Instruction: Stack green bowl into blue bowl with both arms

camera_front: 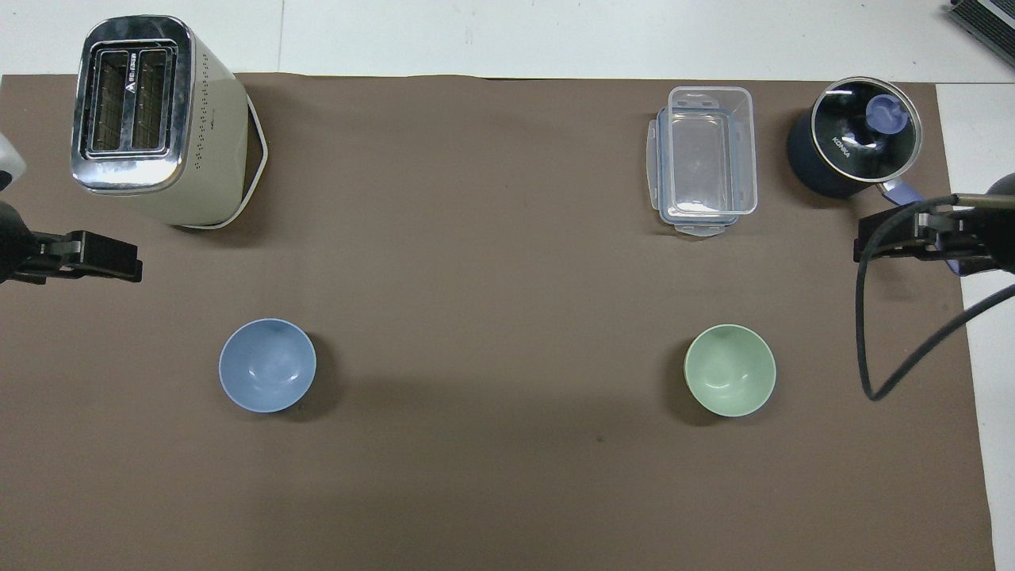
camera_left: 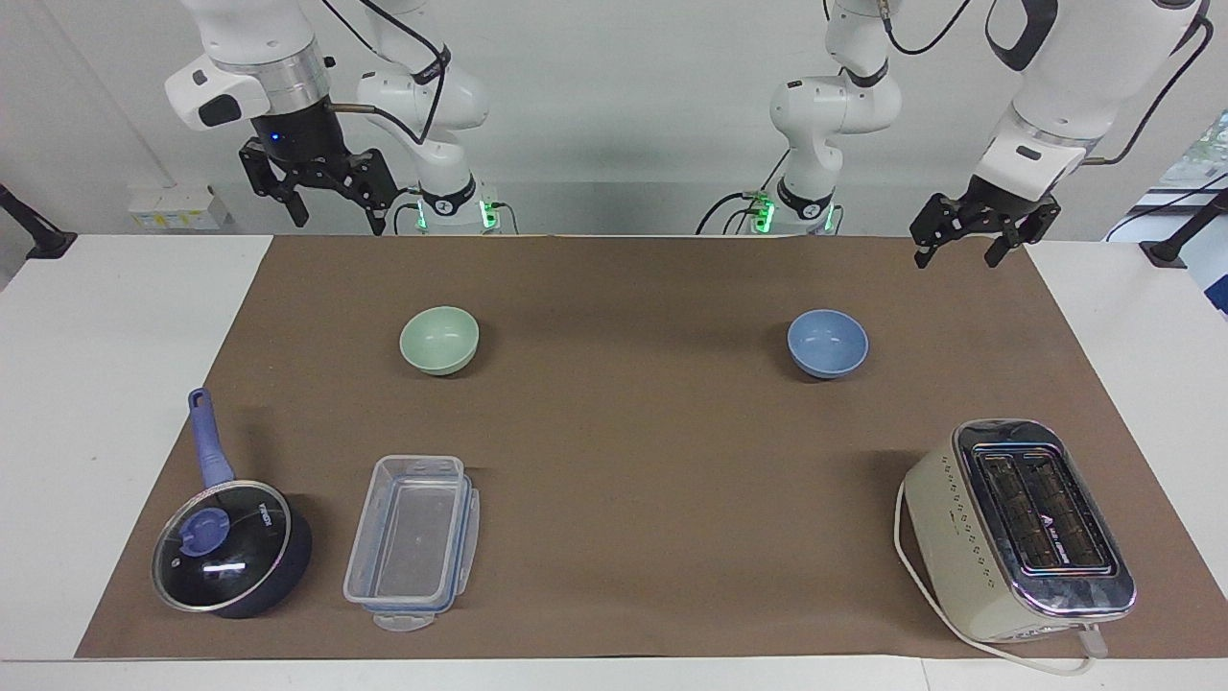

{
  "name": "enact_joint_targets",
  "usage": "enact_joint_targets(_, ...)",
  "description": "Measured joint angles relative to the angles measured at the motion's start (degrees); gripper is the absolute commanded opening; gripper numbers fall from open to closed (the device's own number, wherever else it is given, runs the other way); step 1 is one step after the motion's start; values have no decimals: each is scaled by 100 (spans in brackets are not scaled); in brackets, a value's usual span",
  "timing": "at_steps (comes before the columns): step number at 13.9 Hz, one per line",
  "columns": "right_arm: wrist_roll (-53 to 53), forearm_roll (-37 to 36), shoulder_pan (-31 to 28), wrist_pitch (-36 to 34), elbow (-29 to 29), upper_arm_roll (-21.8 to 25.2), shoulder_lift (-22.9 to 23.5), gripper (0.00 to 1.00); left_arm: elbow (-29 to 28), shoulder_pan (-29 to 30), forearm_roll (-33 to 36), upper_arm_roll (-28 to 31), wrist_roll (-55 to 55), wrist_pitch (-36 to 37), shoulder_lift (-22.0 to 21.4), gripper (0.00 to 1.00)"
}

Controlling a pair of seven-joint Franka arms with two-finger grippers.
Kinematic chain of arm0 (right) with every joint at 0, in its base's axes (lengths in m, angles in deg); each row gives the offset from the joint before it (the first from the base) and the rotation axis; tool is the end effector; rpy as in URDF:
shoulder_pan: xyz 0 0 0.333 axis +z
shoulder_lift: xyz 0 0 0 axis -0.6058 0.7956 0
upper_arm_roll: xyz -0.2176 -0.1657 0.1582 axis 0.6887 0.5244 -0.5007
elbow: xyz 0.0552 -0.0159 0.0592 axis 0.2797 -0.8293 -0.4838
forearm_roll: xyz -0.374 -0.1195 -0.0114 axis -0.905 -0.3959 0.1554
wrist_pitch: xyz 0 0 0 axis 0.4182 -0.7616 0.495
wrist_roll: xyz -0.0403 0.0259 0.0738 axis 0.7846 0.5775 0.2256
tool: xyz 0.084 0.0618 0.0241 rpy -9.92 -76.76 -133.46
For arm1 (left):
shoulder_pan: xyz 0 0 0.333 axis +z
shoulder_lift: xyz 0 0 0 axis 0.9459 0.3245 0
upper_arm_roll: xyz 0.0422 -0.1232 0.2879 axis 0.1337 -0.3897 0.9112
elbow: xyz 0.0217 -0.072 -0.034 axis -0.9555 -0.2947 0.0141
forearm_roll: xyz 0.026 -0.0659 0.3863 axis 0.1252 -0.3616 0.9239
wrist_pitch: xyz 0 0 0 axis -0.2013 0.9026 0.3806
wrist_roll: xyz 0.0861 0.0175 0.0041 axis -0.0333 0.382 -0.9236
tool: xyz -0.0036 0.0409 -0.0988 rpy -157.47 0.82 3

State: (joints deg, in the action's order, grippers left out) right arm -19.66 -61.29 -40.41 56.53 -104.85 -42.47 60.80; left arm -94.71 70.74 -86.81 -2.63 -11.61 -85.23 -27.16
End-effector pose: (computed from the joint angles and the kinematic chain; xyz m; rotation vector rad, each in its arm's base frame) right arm 0.5411 0.0462 0.6835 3.1060 -0.2204 0.0309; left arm 0.5378 -0.0488 0.6286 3.1315 -0.0674 0.0147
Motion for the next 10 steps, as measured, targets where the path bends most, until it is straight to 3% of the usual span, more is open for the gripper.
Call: enact_joint_targets(10,0,271,-1,-128,-74,1,-94,100,29,6,0,38,136,43,-4,100)
